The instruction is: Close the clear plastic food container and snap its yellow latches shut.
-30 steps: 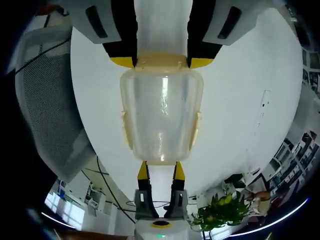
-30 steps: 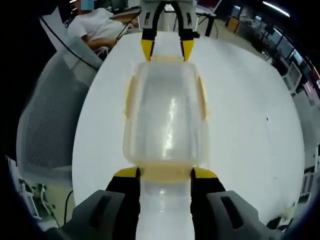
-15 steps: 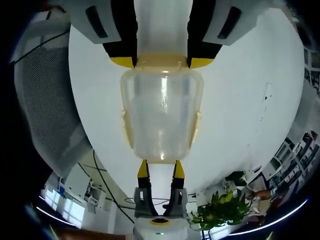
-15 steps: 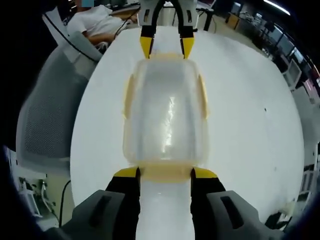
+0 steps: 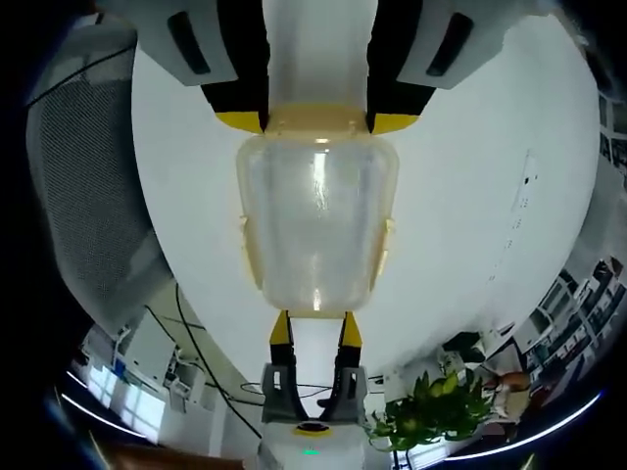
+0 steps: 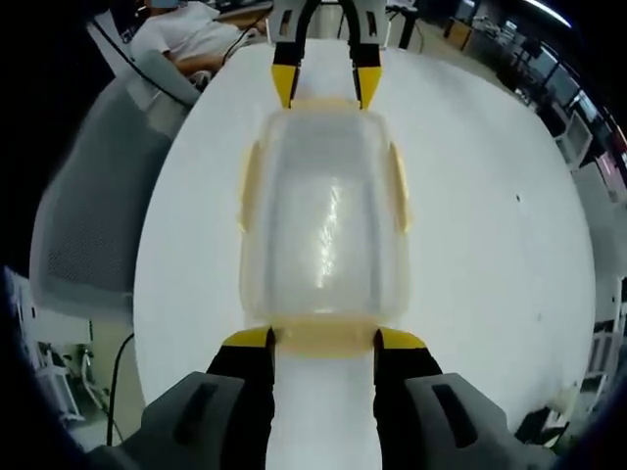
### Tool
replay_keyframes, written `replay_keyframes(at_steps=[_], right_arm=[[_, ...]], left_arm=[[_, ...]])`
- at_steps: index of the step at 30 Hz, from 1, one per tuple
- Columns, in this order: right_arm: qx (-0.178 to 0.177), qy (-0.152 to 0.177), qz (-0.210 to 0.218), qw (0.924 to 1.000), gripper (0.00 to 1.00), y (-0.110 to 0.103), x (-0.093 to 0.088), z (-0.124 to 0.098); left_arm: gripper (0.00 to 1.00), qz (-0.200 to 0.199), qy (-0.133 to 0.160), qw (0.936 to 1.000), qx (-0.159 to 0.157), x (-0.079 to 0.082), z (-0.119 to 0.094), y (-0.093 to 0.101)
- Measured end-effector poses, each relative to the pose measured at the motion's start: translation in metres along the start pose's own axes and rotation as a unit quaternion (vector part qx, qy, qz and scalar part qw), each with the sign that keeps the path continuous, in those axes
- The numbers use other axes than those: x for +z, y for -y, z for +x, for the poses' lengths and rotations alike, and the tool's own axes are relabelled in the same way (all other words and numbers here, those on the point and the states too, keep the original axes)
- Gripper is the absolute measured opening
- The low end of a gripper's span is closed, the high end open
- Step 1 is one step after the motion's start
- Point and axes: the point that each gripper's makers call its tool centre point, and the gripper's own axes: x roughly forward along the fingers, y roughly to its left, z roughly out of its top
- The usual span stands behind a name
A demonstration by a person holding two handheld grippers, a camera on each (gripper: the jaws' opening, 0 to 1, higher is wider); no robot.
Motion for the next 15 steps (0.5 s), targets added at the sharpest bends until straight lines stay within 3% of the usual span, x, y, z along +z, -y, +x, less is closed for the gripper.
replay_keyframes(at_steps=[15], right_arm=[[0.000,-0.014,-0.001,0.9999,0.36,0.001,-0.014,-0.004]], left_arm=[[0.33,-0.003,0.002,1.0000,-0.006,0.011,0.009,0.001]])
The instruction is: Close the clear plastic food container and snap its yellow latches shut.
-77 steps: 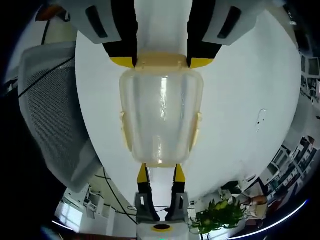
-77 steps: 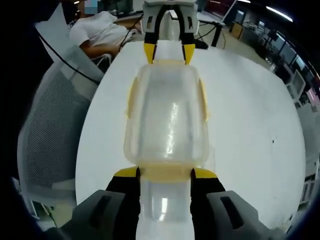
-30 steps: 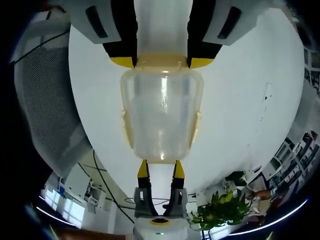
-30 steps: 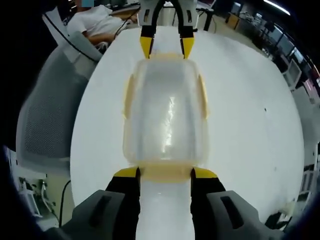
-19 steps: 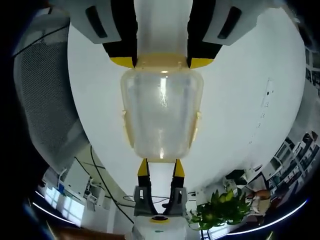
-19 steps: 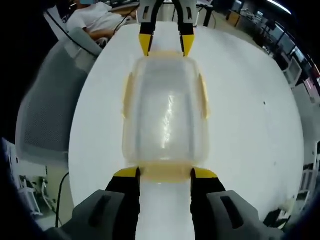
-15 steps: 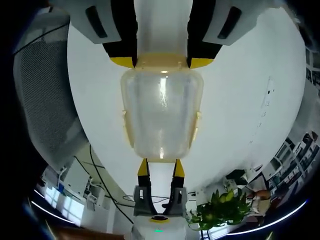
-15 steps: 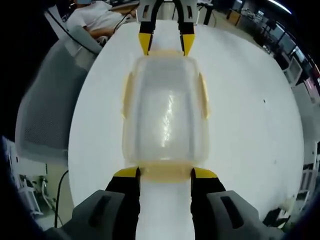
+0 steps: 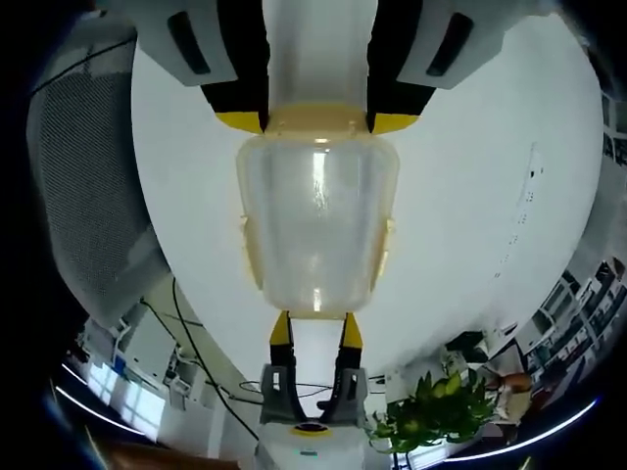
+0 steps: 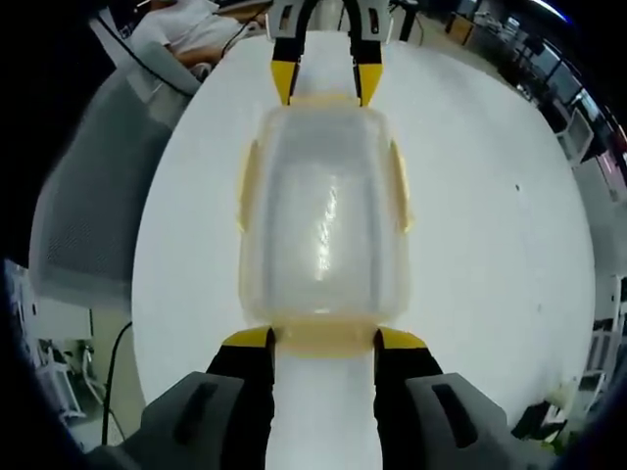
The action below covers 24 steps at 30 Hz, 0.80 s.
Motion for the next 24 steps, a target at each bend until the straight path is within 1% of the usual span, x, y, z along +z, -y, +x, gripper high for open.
replay_keyframes(at_steps=[7,17,24], right_arm=[[-0.001,-0.008,-0.005,1.0000,0.36,0.001,-0.004,-0.004],[-0.002,-0.016,-0.011,0.9998,0.37,0.003,-0.007,-0.001],[-0.006,-0.019,-0.014,0.9997,0.37,0.003,-0.009,0.000]], left_arm=[[0.33,-0.006,0.003,1.0000,-0.002,0.004,0.003,0.000],[0.33,-0.008,-0.005,0.9999,-0.005,0.002,0.008,0.002],[0.33,-0.009,-0.003,0.9999,-0.007,0.002,0.010,0.003]])
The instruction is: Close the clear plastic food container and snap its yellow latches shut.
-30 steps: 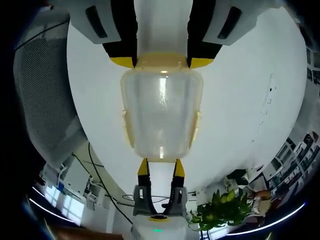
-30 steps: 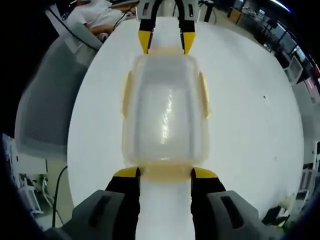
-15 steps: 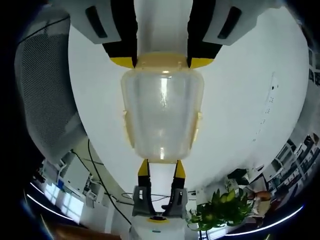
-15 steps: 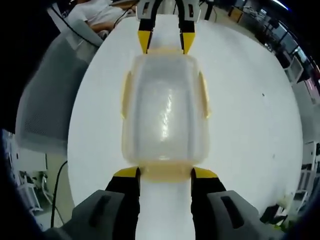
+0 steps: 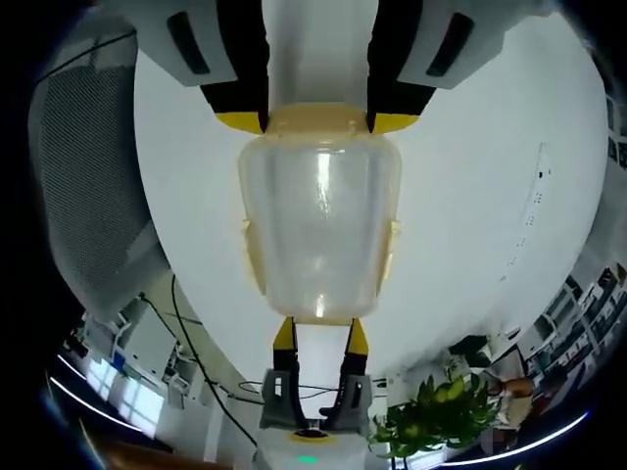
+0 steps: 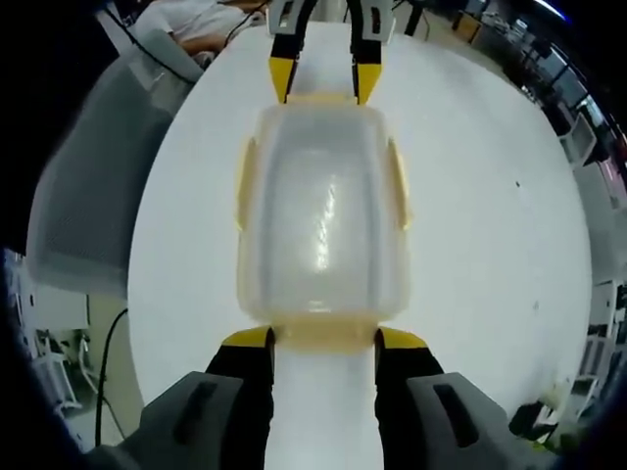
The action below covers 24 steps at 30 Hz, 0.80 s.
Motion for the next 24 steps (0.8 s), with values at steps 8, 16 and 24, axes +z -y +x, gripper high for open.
replay_keyframes(at_steps=[8,16,24], right_arm=[[-0.006,-0.005,0.006,0.9999,0.37,-0.0005,-0.0031,0.0023],[-0.016,0.002,0.018,0.9997,0.38,-0.0016,-0.0054,-0.0006],[-0.023,0.009,0.032,0.9992,0.40,-0.0066,-0.0087,-0.0076]], left_arm=[[0.34,0.009,0.000,0.9999,0.005,-0.0017,0.0012,0.0014],[0.34,0.026,0.001,0.9996,0.015,-0.0022,0.0014,0.0018],[0.37,0.009,0.012,0.9994,0.031,-0.0006,-0.0071,-0.0006]])
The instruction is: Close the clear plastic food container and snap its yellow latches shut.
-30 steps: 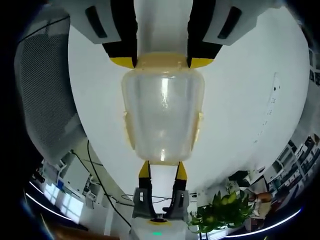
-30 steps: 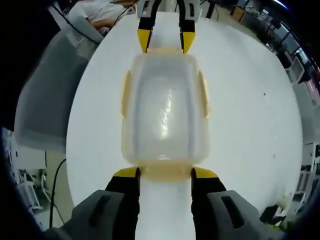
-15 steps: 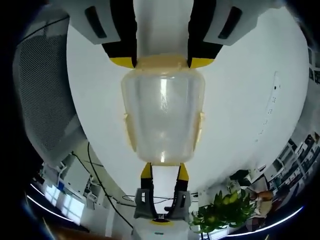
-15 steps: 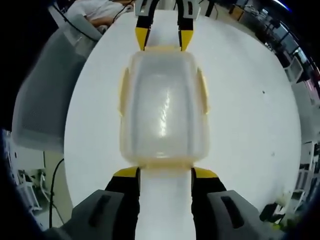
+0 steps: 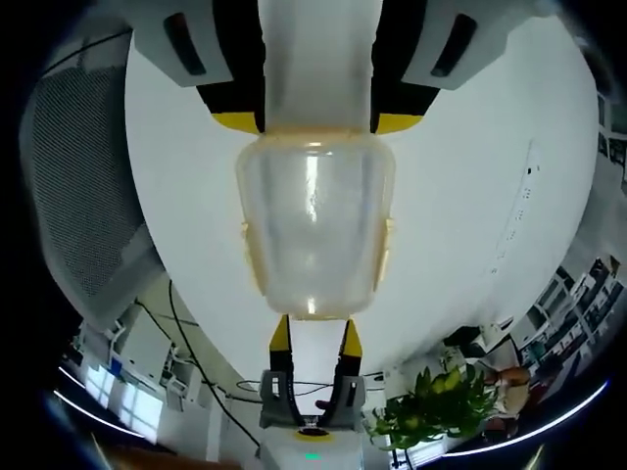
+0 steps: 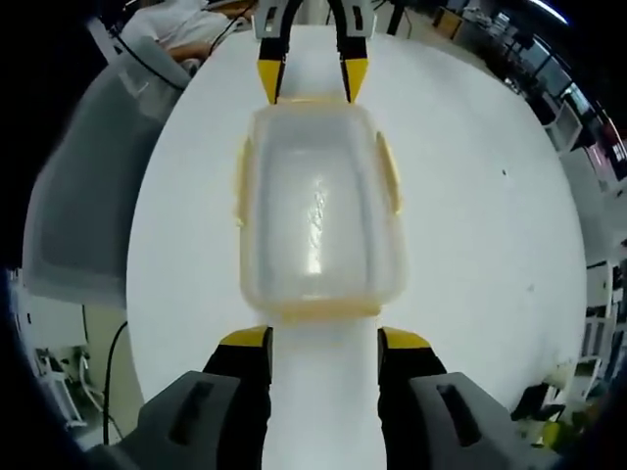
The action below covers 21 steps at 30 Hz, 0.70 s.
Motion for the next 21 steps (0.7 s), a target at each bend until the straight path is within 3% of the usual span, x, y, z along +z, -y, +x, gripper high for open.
replay_keyframes(at_steps=[4,12,21], right_arm=[[-0.007,0.009,0.015,0.9998,0.40,-0.001,-0.002,-0.005],[-0.017,0.049,0.085,0.9950,0.39,-0.002,0.004,-0.015],[-0.041,0.091,0.160,0.9820,0.37,0.001,0.013,-0.021]], left_arm=[[0.37,-0.015,0.001,0.9998,0.015,-0.001,-0.005,-0.004],[0.37,-0.070,0.012,0.9960,0.054,0.000,-0.017,-0.013],[0.36,-0.145,0.028,0.9840,0.099,0.000,-0.026,-0.019]])
